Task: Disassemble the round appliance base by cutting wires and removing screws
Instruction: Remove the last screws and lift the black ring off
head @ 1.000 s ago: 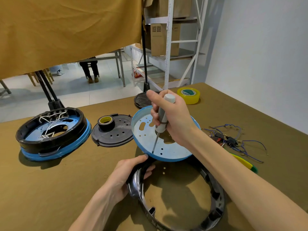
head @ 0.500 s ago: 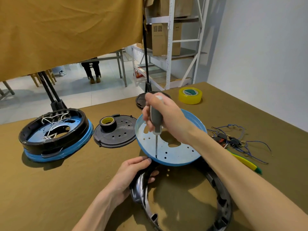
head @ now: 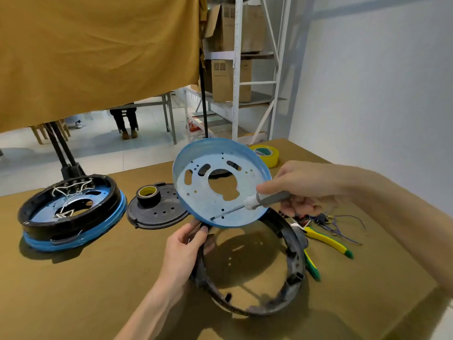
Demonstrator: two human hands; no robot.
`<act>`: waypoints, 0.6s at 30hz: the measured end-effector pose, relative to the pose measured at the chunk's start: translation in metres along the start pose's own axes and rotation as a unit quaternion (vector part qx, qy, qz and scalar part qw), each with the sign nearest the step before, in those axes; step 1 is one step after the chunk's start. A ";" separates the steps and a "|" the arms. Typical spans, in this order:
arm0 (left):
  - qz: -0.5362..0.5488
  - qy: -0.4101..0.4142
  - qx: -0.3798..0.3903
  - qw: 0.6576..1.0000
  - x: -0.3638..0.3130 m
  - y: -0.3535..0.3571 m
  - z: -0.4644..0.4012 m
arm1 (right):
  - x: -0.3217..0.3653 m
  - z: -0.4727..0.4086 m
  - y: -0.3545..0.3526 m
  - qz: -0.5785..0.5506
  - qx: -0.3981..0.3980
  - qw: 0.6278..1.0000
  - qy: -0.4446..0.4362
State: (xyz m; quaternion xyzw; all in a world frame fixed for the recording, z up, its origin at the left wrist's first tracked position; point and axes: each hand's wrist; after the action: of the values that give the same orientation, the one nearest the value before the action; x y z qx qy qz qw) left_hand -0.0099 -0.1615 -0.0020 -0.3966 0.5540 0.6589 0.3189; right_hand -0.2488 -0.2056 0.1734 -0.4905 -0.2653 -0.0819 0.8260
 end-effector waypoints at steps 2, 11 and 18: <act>-0.029 0.047 0.000 0.998 -0.001 0.004 0.005 | -0.009 0.014 0.000 -0.016 0.029 0.999 0.002; -0.128 0.232 0.035 0.964 -0.035 0.024 0.019 | -0.036 0.047 0.058 0.140 -0.173 0.969 -0.107; -0.293 0.378 0.050 0.877 -0.055 0.030 0.029 | -0.042 0.058 0.060 -0.190 0.060 0.978 -0.055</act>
State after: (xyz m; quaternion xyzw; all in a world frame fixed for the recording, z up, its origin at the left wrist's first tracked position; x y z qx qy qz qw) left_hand -0.0138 -0.1377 0.0623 -0.7434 0.5227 0.3064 0.2833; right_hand -0.2813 -0.1312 0.1274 -0.3844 -0.4035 -0.1939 0.8074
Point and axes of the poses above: each hand's wrist, its own z-axis away from the middle knuckle, its own y-axis out of the palm, x = y × z, and after that the axes turned 14 degrees about z, right-handed
